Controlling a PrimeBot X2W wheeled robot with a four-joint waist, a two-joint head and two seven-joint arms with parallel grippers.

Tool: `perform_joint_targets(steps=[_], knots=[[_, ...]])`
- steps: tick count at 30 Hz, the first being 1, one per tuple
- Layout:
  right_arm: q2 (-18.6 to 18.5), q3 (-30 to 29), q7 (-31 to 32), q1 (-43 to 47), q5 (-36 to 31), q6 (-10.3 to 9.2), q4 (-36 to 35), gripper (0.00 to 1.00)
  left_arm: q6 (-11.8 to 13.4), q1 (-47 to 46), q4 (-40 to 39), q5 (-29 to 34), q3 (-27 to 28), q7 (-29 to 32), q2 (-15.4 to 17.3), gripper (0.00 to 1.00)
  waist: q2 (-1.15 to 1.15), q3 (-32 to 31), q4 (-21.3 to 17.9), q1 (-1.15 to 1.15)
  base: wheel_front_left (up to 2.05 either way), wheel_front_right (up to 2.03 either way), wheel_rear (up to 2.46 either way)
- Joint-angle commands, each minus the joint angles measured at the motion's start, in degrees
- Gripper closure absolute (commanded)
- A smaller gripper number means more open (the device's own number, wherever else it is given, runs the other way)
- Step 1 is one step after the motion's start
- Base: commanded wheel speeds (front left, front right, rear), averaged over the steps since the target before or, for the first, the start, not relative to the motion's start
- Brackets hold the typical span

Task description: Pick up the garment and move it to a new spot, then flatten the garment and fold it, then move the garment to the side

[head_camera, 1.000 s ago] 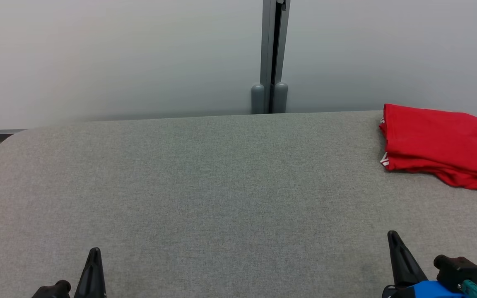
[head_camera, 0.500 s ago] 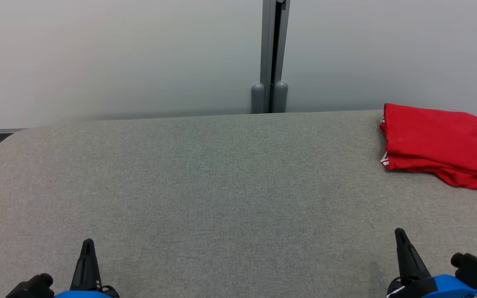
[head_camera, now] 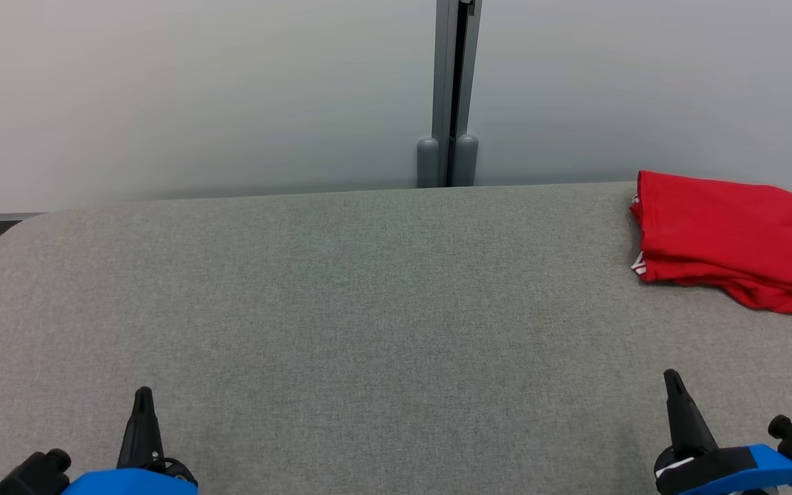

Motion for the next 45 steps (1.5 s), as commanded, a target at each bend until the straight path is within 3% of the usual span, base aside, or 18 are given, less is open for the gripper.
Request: perform_joint_targets(steps=[1,45], knots=[[-0.32,-0.27,0.53,-1.72,1.74,0.01,-1.11,1.00,-0.22,-2.03,-0.94,-1.66,0.46,0.30,0.33,1.00,0.00,0.01,0.01,0.00,0.00,0.00,0.00],[-0.47,-2.15,7.95,-4.09,31.28,0.02,-2.46,1.00,-0.47,-6.09,-1.69,-32.17,0.91,7.68,0.40,1.00,0.00,0.31,0.11,0.00,0.00,0.00,0.00]])
